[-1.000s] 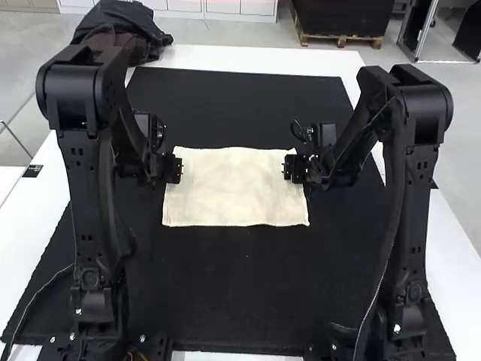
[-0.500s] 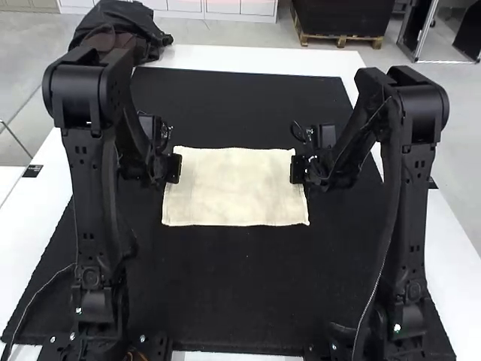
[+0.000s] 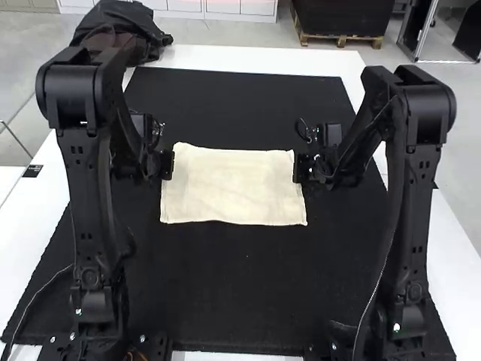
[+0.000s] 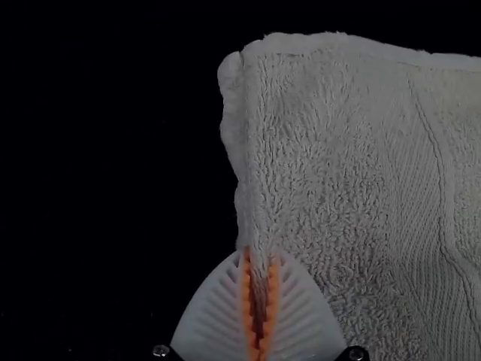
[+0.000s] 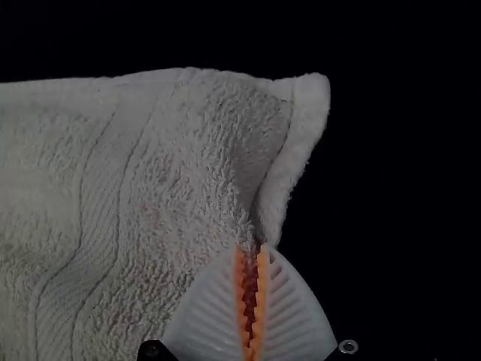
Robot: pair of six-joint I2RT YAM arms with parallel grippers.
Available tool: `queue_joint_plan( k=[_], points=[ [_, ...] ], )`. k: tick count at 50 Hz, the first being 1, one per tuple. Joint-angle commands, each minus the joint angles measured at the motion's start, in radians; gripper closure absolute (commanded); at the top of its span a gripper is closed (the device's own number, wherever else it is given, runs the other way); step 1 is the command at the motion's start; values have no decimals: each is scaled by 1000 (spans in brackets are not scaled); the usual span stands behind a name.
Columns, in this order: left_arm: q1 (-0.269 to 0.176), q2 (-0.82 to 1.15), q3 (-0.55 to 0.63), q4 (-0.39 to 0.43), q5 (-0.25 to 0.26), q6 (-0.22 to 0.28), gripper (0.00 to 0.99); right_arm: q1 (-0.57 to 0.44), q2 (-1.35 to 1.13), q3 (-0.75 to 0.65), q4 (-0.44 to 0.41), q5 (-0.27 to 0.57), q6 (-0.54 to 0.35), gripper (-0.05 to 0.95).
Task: Fold the towel.
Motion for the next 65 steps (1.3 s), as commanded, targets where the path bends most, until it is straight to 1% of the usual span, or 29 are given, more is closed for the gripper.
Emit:
queue_joint_plan(
  k=[1, 6, 12, 14, 19, 24, 28, 42, 49, 56, 65],
  points=[
    [36, -61, -7, 9, -45, 3, 969, -41, -83, -21, 2, 13, 17, 923],
    [36, -82, -7, 9, -28, -24, 970, -41, -109, -33, 3, 10, 25, 923],
    [30, -116, -8, -3, -19, -40, 969, -47, -146, -46, 3, 8, 34, 923],
    [26, -129, -11, -11, -8, -40, 970, -46, -158, -49, 2, 7, 35, 923],
    [20, -145, -22, -20, -8, -40, 969, -44, -179, -58, -8, 2, 43, 923],
    [20, -182, -36, -57, -2, -37, 969, -44, -213, -69, -26, -12, 51, 923],
    [20, -213, -57, -58, -2, -37, 969, -41, -242, -84, -31, -15, 52, 923],
    [20, -328, -149, -58, -4, -37, 970, -38, -317, -133, -103, -39, 52, 923],
    [21, -369, -196, -64, -4, -37, 970, -38, -351, -159, -153, -52, 48, 923],
    [20, -408, -238, -70, -7, -31, 970, -38, -400, -188, -189, -70, 34, 923],
    [20, -458, -277, -84, -7, -20, 969, -43, -466, -204, -259, -82, 9, 923]
  ],
)
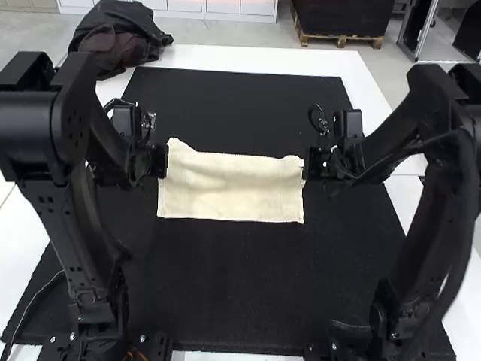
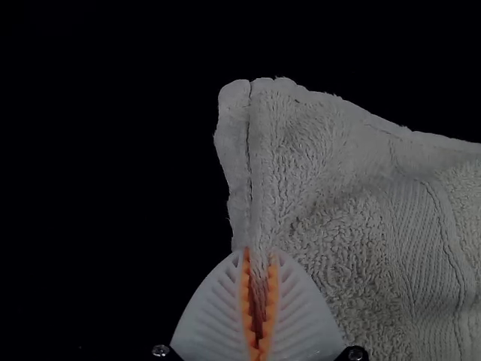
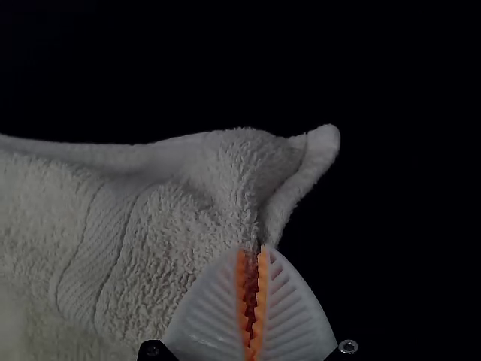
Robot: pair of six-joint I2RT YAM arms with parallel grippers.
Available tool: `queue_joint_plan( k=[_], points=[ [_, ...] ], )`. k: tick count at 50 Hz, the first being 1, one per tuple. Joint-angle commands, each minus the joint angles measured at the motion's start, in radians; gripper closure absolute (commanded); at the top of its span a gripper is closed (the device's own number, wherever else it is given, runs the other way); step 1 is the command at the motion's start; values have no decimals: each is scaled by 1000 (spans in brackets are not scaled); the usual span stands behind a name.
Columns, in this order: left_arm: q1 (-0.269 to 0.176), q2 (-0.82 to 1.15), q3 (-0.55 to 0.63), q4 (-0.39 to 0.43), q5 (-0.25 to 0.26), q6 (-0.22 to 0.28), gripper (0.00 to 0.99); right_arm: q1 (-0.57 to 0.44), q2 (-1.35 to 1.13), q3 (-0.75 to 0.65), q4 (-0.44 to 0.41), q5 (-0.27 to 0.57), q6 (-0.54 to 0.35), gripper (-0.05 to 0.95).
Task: Fold the towel.
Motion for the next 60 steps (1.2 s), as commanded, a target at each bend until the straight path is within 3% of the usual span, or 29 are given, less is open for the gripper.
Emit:
queue_joint_plan(
  k=[1, 31, 60],
  points=[
    [20, -51, -16, 2, -29, 13, 969, -25, -65, -10, -22, -4, -25, 923],
    [20, -238, -137, -72, -30, 23, 969, -25, -203, -119, -135, -29, -41, 923],
    [20, -364, -292, -55, -53, 105, 970, -21, -229, -216, -160, -39, -82, 923]
  ],
)
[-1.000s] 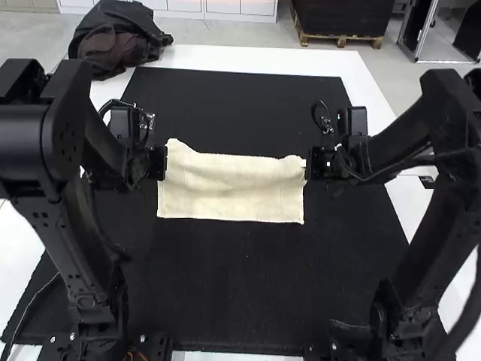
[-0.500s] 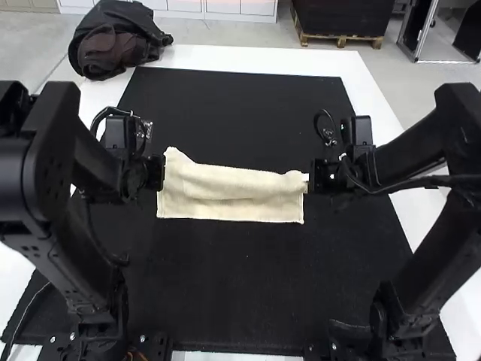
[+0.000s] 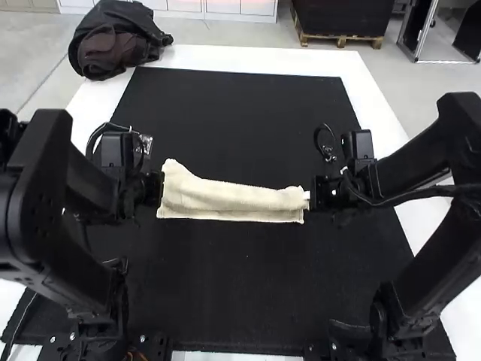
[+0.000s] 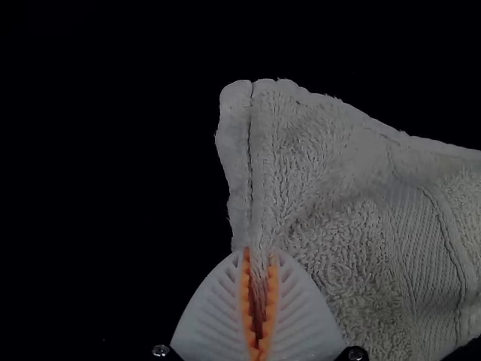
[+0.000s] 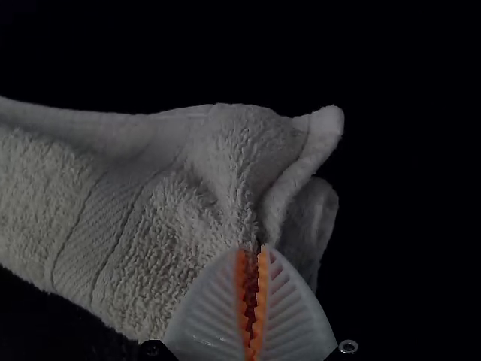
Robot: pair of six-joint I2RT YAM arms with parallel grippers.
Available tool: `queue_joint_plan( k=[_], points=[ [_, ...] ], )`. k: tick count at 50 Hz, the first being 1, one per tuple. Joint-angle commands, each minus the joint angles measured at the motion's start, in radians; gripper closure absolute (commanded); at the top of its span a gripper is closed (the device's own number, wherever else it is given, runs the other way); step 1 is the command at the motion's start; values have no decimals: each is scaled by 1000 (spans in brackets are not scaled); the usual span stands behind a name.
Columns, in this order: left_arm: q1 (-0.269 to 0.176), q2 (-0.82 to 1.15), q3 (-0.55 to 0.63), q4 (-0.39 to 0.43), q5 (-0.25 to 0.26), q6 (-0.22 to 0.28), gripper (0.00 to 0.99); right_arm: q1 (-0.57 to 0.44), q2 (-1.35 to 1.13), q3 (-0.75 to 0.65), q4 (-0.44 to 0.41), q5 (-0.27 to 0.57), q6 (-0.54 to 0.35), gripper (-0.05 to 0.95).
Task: Fold the towel.
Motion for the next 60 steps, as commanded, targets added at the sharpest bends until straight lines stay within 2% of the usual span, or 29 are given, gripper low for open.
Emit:
queue_joint_plan(
  k=[1, 8, 11, 12, 16, 18, 23, 26, 27, 29, 32, 34, 35, 45, 50, 60],
  points=[
    [20, -32, -29, 27, -51, 41, 970, -18, -17, -18, 6, 11, -28, 923],
    [20, -48, -79, 101, -60, 67, 970, -22, -11, -44, 32, 11, -50, 903],
    [20, -56, -98, 139, -81, 82, 966, -22, -7, -47, 34, 11, -53, 766],
    [20, -58, -104, 152, -103, 94, 951, -22, -7, -50, 35, 11, -53, 702],
    [20, -64, -113, 165, -161, 145, 810, -23, -4, -55, 52, 19, -51, 462],
    [20, -65, -115, 167, -169, 149, 790, -23, -4, -58, 57, 26, -51, 384],
    [20, -65, -115, 173, -187, 163, 667, -25, -4, -58, 69, 43, -51, 266],
    [20, -65, -118, 181, -187, 163, 659, -25, -4, -58, 78, 45, -51, 216],
    [20, -65, -116, 181, -187, 163, 630, -25, -4, -59, 80, 45, -51, 200],
    [20, -65, -116, 187, -189, 163, 480, -25, -4, -59, 83, 45, -51, 141],
    [21, -65, -116, 184, -190, 163, 164, -25, -4, -59, 89, 45, -51, 77],
    [20, -65, -116, 185, -199, 165, 51, -25, -4, -58, 97, 40, -51, 52],
    [20, -65, -116, 191, -199, 165, 30, -25, -4, -58, 97, 39, -51, 51],
    [24, -65, -101, 270, -244, 156, 30, -18, -4, -47, 97, 40, -51, 54],
    [24, -68, -83, 268, -241, 151, 28, -18, -4, -42, 97, 42, -51, 56],
    [24, -114, -60, 233, -238, 100, 30, 6, 29, -27, 120, 72, -51, 56]
  ],
)
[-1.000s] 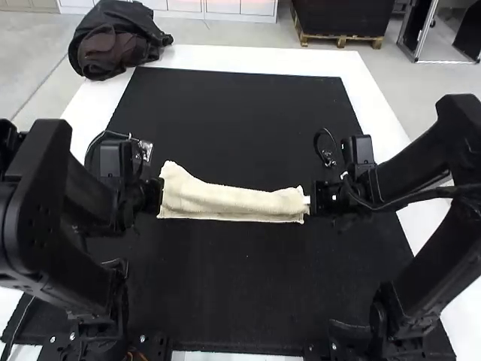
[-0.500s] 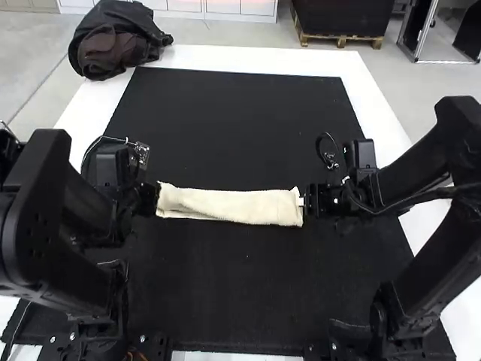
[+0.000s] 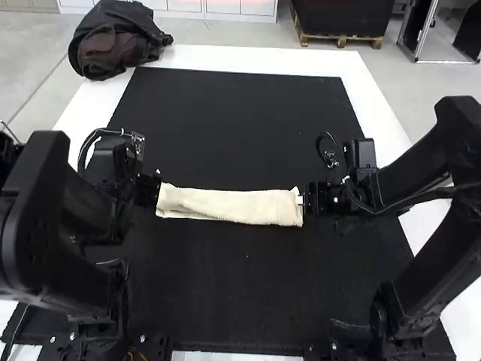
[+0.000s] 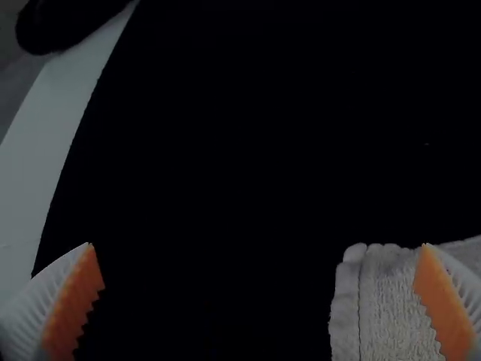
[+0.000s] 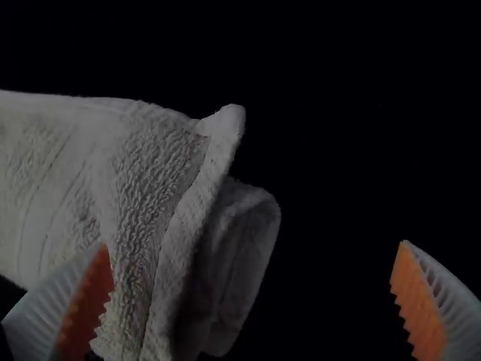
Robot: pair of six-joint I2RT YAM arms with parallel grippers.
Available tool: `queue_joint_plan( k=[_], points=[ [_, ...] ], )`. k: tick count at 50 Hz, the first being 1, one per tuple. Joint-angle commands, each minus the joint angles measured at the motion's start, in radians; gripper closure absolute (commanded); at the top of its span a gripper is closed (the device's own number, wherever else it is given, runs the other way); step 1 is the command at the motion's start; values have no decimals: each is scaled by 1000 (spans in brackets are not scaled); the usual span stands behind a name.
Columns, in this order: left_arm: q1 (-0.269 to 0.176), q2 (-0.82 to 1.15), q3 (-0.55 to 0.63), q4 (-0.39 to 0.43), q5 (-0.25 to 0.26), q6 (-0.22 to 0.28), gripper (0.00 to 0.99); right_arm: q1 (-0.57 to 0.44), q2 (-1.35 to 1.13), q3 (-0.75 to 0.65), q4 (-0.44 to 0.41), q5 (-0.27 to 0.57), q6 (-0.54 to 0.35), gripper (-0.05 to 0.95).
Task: Fold the towel.
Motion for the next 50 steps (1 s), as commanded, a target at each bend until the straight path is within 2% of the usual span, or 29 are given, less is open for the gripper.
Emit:
queue_joint_plan(
  k=[1, 8, 50],
  points=[
    [8, -47, 45, -15, -11, -37, 30, 21, 34, 34, 32, 36, -8, 56],
    [5, -89, 63, -82, -9, -54, 30, 35, 75, 52, 40, 56, -8, 34],
    [4, -254, 74, -214, -3, -57, 30, 87, 292, 127, 141, 87, -4, 10]
  ],
)
